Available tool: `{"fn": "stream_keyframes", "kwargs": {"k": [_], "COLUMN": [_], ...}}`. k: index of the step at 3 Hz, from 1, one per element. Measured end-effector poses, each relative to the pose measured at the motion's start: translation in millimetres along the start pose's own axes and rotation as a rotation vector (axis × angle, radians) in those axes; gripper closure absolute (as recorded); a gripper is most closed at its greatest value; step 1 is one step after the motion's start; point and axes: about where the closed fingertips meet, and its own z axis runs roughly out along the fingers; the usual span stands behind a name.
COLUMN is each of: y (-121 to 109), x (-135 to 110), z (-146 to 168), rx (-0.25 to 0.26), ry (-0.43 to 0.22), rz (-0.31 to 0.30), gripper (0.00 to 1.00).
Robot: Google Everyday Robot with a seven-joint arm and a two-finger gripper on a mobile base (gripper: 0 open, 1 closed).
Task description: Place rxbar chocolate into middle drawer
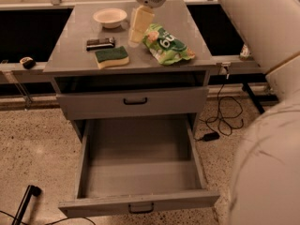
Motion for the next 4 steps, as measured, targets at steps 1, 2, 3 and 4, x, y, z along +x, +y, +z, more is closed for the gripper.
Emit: {"fn": "stream_keyframes", "kwargs": {"k": [1,2,3,4], "y": [-35,-53,-60,-62], "x": [-14,-24,-34,-40], "z": [42,87,133,154], "rx": [0.01,-0.027,-0.067,-0.082], "ry": [-0.108,-0.183,-0.224,-0.212], "rz": [0.125,0.23,0.313,0.325], "gripper": [0.0,0.01,0.27,0.47]}}
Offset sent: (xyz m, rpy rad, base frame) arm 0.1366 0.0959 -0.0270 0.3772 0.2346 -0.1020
